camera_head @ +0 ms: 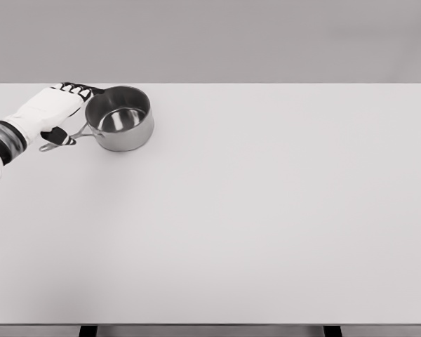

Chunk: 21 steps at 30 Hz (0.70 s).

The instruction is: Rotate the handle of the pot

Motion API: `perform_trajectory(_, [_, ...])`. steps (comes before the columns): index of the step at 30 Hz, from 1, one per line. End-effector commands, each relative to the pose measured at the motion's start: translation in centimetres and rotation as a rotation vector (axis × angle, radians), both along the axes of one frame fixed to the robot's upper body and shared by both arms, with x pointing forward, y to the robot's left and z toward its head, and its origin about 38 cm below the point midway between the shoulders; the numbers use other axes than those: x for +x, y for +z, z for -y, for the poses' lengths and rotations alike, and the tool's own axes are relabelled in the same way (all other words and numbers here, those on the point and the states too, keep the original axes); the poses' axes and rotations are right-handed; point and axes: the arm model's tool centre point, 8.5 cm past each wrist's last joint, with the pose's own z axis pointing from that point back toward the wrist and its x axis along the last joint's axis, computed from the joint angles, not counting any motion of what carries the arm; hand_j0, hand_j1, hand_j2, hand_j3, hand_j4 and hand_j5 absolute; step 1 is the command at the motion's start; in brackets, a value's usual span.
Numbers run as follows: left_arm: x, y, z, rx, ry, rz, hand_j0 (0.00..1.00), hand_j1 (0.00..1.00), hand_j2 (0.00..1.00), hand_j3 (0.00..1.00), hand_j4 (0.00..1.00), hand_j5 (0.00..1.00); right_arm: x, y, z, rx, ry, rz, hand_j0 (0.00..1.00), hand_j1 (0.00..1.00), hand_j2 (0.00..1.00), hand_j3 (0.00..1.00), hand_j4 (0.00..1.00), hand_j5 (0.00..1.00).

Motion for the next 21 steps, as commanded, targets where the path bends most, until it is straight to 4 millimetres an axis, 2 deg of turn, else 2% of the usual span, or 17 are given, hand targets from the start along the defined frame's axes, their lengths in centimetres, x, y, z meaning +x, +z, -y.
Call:
perform_trajectory(1, [0.1, 0.2, -0.4, 0.002, 0.002, 0.005, 1.0, 1.0, 1.0, 1.0, 1.0, 1.0, 0.0, 0.0, 0.0, 0.0, 0.0, 0.0, 1.0, 1.0, 1.0, 1.0, 1.0, 1.0])
perform_trajectory(21, [0.5, 0.2, -2.1, -0.005, 0.034, 0.009, 1.0, 1.0, 1.0, 1.0, 1.0, 1.0, 0.0, 0.0, 0.0, 0.0, 0.0, 0.0, 1.0, 1.0, 1.0, 1.0, 1.0, 1.0])
